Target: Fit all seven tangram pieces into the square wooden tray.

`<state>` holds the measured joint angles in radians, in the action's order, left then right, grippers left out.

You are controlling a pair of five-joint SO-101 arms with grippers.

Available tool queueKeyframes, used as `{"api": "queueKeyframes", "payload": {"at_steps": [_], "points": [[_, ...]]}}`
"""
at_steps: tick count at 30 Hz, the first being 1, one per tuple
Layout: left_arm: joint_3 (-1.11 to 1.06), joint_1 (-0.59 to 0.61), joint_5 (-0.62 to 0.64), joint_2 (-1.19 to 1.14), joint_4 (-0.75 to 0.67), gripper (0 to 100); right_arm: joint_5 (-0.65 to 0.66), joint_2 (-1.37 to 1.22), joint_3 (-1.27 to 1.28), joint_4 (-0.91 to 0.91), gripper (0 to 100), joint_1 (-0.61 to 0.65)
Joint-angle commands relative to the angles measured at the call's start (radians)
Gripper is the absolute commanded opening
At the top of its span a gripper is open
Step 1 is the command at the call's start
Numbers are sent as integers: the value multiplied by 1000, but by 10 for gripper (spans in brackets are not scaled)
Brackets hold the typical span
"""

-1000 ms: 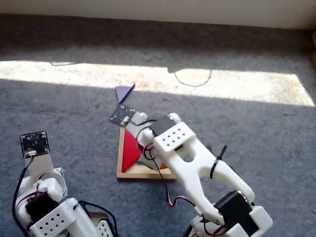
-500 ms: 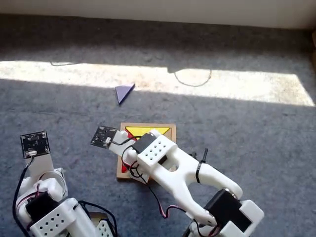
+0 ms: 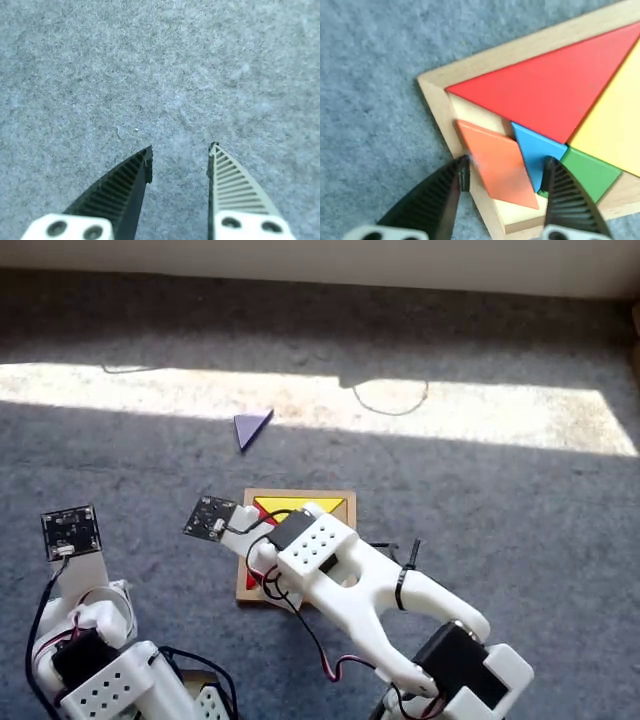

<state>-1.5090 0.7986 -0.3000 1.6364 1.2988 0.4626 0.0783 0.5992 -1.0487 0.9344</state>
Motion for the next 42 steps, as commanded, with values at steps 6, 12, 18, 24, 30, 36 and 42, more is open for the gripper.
{"api": "queueKeyframes", "payload": {"at_steps": [6,12,18,24,30,36,42], "points": [[4,10,3,7,-15,186,-107,312,-2,-84,142,-5],[4,12,3,7,-15,186,-152,325,77,-68,7,-77],[4,10,3,7,-15,186,-152,219,197,94,7,-97],[4,10,3,7,-15,186,-152,61,205,162,7,-67],[4,10,3,7,-15,186,-153,28,139,168,7,-15],[4,8,3,7,-15,186,-153,142,139,170,7,2],[4,8,3,7,-15,186,-153,277,147,170,7,44]]}}
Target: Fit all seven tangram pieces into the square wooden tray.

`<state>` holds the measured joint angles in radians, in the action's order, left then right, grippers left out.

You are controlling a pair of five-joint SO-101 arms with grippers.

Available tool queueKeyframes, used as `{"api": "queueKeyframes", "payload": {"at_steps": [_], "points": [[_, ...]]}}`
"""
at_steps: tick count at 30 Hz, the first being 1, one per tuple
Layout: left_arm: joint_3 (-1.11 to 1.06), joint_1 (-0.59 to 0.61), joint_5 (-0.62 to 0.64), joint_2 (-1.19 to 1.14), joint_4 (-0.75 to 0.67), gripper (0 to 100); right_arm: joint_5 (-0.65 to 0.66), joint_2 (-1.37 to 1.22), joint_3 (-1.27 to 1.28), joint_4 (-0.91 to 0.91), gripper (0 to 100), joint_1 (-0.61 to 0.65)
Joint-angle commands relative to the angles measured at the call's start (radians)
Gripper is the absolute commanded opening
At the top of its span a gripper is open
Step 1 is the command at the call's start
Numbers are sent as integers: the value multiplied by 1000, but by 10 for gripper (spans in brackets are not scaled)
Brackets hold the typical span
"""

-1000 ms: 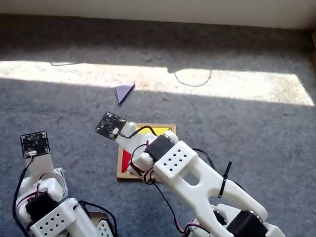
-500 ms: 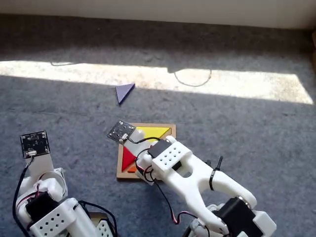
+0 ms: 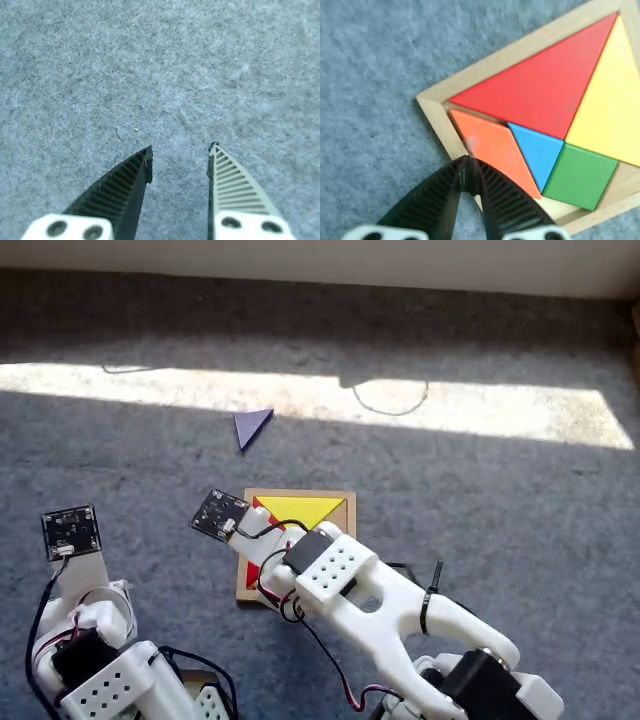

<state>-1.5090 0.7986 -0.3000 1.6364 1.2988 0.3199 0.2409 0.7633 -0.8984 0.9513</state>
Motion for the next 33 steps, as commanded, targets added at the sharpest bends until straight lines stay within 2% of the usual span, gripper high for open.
{"api": "queueKeyframes", "payload": {"at_steps": [1,8,16,21,30,33], "points": [[4,8,3,7,-15,186,-11,137,-18,19,7,24],[4,8,3,7,-15,186,-11,157,22,28,7,-90],[4,8,3,7,-15,186,-11,-68,68,163,7,-70],[4,8,3,7,-15,186,-11,-189,-2,200,7,-10],[4,8,3,7,-15,186,-11,-185,-104,188,7,22],[4,8,3,7,-15,186,-11,-93,-107,107,7,22]]}}
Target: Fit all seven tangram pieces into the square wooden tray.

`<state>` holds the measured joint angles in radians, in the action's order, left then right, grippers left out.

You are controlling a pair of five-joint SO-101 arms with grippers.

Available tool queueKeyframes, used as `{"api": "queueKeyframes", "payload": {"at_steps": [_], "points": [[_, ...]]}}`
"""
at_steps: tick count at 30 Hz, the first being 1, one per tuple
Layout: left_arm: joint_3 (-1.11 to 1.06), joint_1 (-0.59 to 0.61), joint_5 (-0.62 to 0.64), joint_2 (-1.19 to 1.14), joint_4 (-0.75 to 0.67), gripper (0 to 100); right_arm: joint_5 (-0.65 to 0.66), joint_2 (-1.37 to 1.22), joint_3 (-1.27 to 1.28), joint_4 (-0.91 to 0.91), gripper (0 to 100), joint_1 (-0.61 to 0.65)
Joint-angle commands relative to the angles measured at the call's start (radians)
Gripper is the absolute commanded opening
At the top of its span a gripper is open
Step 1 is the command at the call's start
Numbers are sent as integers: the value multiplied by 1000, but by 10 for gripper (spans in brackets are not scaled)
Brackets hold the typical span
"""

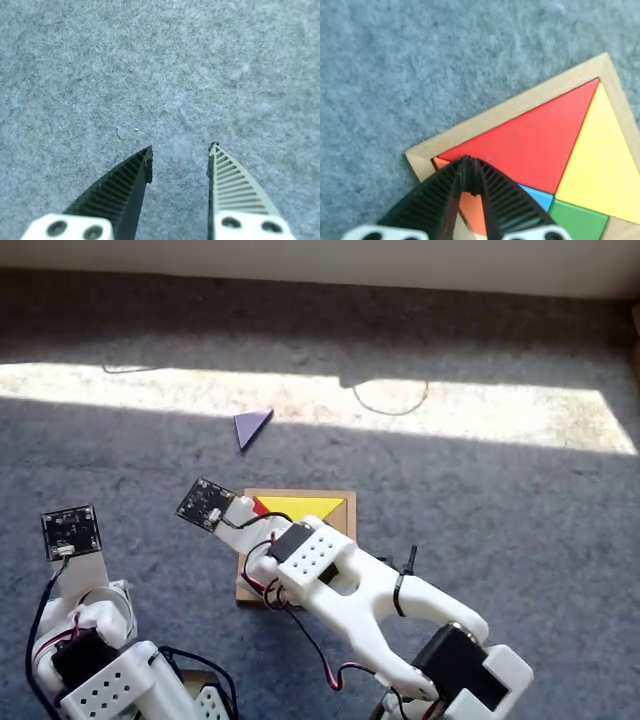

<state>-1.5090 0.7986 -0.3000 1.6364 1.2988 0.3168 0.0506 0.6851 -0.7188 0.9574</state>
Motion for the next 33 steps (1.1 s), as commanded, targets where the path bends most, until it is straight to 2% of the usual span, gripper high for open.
{"api": "queueKeyframes", "payload": {"at_steps": [1,7,19,28,33], "points": [[4,8,3,7,-15,186,-8,140,-28,-101,7,16],[4,8,3,7,-15,186,-8,417,-12,-217,7,-21],[2,8,3,7,-15,186,-8,791,206,-426,7,-346],[2,8,3,7,-15,186,-8,1102,568,-387,7,-616],[2,8,3,7,-15,186,-8,1323,728,-389,7,-722]]}}
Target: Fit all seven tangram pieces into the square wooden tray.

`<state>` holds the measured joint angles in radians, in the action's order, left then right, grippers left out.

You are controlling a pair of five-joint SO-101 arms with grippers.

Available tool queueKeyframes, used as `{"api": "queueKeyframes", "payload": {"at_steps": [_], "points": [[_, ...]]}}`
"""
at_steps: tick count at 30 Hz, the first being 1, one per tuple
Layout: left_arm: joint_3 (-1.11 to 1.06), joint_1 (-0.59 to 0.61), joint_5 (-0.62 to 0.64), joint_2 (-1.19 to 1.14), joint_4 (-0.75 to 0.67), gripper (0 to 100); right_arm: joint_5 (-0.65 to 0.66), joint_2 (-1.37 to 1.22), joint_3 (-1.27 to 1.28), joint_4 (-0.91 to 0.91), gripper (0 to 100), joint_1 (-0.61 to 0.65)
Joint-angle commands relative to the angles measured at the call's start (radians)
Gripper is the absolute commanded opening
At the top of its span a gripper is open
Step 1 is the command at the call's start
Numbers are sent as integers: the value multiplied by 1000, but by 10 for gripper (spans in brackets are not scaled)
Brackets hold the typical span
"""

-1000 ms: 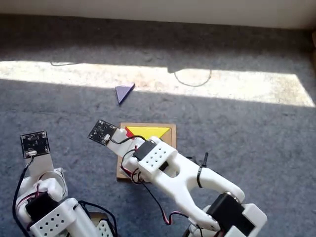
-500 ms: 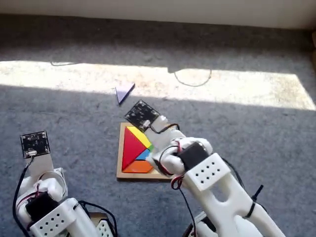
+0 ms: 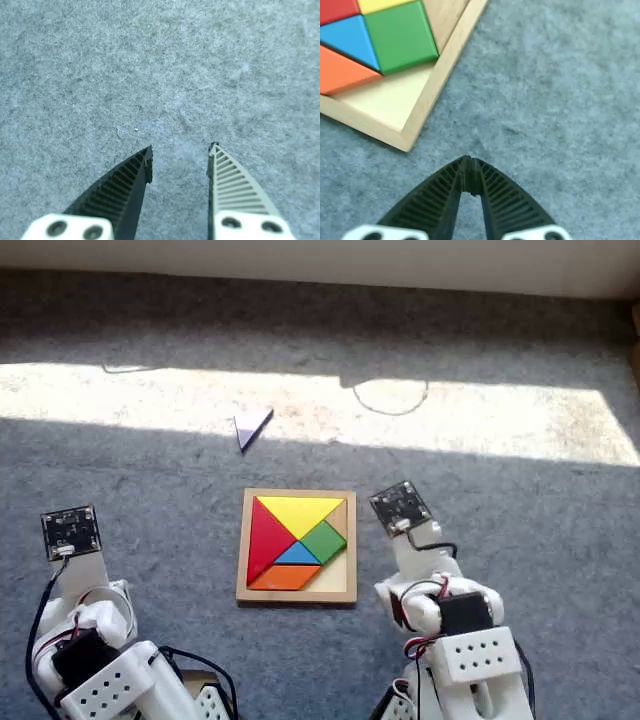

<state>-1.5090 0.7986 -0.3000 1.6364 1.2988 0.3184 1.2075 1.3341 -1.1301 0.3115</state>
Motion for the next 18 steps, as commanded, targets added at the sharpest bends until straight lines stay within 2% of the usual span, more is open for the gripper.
{"api": "queueKeyframes", "payload": {"at_steps": [1,11,18], "points": [[2,8,3,7,-15,186,-9,213,107,21,7,-90],[4,8,3,7,-15,186,-8,619,369,15,7,-128],[82,-113,8,7,-17,186,-8,607,443,13,7,-128]]}}
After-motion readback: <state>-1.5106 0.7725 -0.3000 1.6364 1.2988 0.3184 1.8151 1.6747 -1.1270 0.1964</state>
